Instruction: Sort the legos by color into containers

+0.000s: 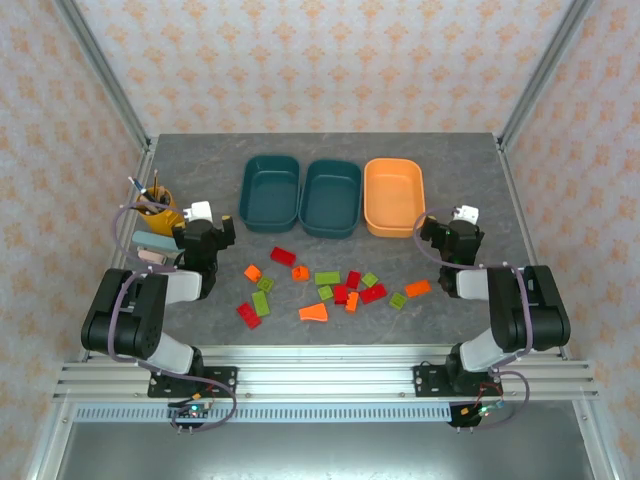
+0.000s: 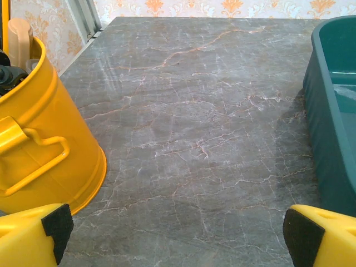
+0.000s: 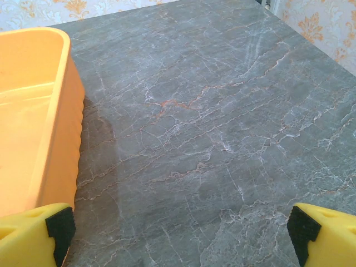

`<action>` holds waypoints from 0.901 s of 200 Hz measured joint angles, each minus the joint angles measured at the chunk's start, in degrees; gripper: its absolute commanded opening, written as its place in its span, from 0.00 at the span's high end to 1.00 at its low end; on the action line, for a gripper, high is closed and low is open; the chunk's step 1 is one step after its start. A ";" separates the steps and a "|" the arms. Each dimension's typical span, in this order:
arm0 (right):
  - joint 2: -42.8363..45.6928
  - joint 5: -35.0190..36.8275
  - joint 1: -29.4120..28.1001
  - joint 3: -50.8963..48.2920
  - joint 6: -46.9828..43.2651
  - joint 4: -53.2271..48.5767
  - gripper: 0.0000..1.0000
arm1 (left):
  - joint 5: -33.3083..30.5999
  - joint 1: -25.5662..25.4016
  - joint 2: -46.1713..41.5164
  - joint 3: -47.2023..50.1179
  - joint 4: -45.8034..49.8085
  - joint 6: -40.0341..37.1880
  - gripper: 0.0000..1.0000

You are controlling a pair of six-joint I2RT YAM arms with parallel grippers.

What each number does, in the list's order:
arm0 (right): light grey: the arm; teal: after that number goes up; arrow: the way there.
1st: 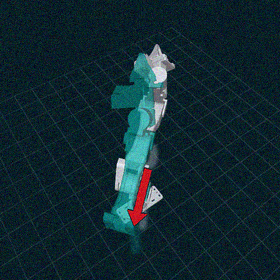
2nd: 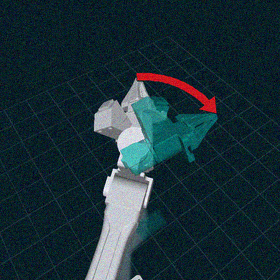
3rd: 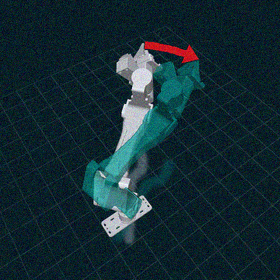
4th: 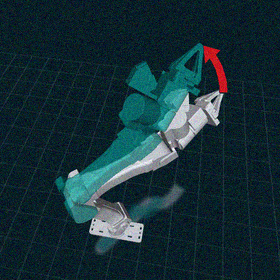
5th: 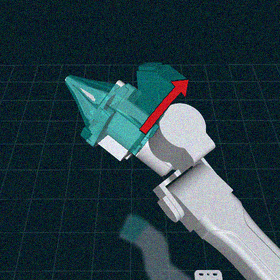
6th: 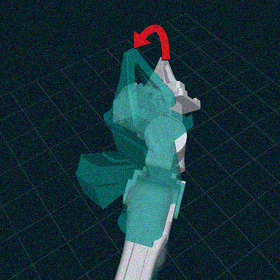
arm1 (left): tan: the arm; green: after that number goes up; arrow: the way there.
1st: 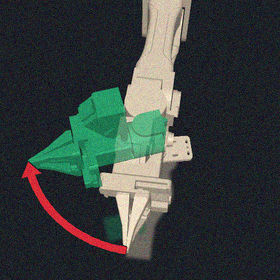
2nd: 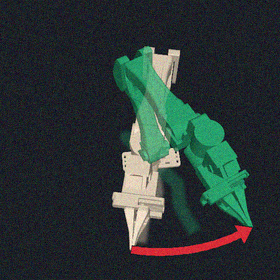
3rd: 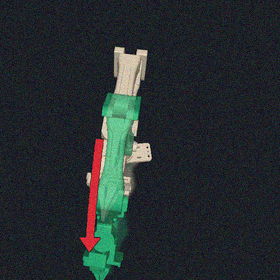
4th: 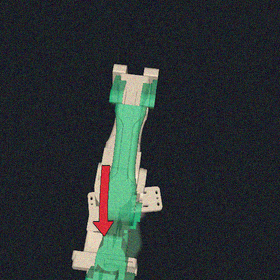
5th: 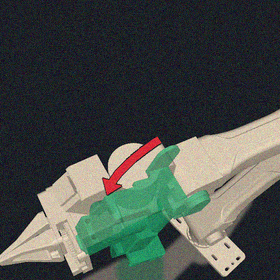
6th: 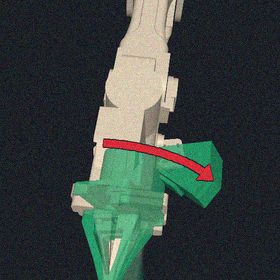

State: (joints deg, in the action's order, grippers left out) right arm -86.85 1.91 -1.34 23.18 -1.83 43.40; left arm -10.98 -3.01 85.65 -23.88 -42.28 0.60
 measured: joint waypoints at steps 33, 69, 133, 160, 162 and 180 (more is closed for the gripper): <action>0.00 0.00 0.00 -0.02 0.00 0.00 0.01 | 0.00 0.00 0.00 0.00 -0.02 0.00 0.00; 0.00 0.00 0.00 0.00 0.00 0.00 0.01 | 0.00 0.00 0.00 0.00 -0.02 0.00 0.00; 0.00 0.00 0.00 0.00 0.00 0.00 0.01 | 0.00 0.00 0.00 0.00 -0.02 0.00 0.00; 0.11 0.02 0.00 0.07 0.00 -0.28 0.01 | -0.09 -0.09 -0.72 -0.48 2.29 -0.02 0.00; 0.15 0.02 0.00 0.11 0.00 -0.46 0.01 | -0.24 -0.11 -1.01 -0.63 3.02 0.00 0.00; 3.76 1.62 -0.35 3.39 0.39 -10.29 0.01 | -3.19 -1.88 -5.84 -2.93 10.51 0.22 0.00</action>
State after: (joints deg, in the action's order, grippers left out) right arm -83.09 3.53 -1.69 26.57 -1.43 33.10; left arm -14.17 -4.89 79.81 -26.81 -31.77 0.82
